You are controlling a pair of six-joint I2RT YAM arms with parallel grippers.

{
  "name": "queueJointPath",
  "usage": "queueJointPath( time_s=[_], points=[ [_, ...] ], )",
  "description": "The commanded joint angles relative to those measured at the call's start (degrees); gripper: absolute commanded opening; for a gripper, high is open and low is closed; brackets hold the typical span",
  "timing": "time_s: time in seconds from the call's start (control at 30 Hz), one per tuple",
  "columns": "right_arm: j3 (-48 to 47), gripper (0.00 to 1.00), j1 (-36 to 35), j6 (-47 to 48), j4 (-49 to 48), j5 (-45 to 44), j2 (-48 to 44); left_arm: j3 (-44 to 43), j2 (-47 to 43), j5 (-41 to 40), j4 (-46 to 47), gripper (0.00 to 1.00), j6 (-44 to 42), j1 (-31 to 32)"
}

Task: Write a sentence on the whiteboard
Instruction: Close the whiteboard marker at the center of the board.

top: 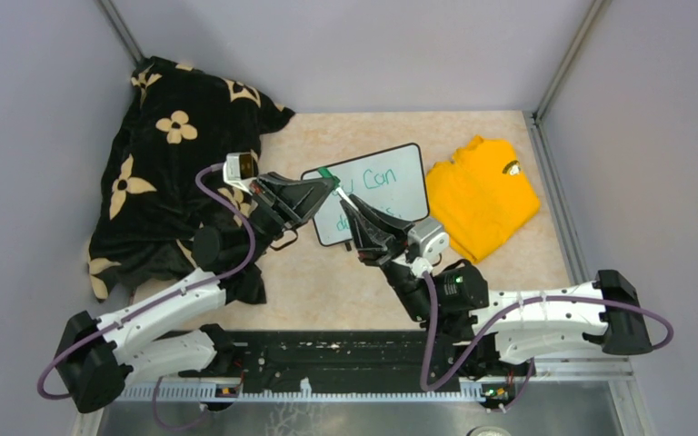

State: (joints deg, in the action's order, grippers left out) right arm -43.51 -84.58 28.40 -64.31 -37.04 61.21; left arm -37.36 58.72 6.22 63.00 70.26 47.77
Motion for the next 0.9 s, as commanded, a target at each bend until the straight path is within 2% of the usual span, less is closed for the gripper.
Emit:
queueJointPath(
  time_s=[0.0, 0.27, 0.3, 0.37, 0.43, 0.5, 0.57, 0.87],
  points=[
    [-2.11, 0.00, 0.82, -0.62, -0.31, 0.51, -0.03, -1.67, 3.20, 10.01, -4.12, 0.00, -1.93, 1.13],
    [-2.72, 0.00, 0.82, 2.32, -5.64, -2.12, 2.40, -1.48, 7.17, 10.92, -1.11, 0.00, -0.39, 4.60],
    [-2.70, 0.00, 0.82, 2.36, -5.72, -2.13, 2.38, -1.19, 7.11, 10.72, -0.60, 0.05, -0.31, 4.56],
    [-2.64, 0.00, 0.82, 2.39, -5.54, -2.09, 2.06, -0.21, 6.22, 8.44, 0.00, 0.25, -0.92, 4.60],
    [-2.47, 0.00, 0.82, 2.29, -5.29, -2.02, 1.70, 0.80, 4.61, 5.57, -0.02, 0.41, -1.66, 4.56],
    [-2.38, 0.00, 0.82, 2.07, -4.92, -1.95, 1.40, 1.96, 2.92, 3.24, -0.23, 0.52, -2.34, 4.25],
    [-2.14, 0.00, 0.86, 1.89, -4.60, -1.75, 1.08, 2.25, 1.32, 2.28, -1.65, 0.58, -3.09, 3.69],
    [-1.31, 0.00, 0.82, 0.28, -2.36, -0.14, -0.10, 1.30, -1.99, 3.59, -4.02, 0.59, -2.23, -2.39]
  ],
)
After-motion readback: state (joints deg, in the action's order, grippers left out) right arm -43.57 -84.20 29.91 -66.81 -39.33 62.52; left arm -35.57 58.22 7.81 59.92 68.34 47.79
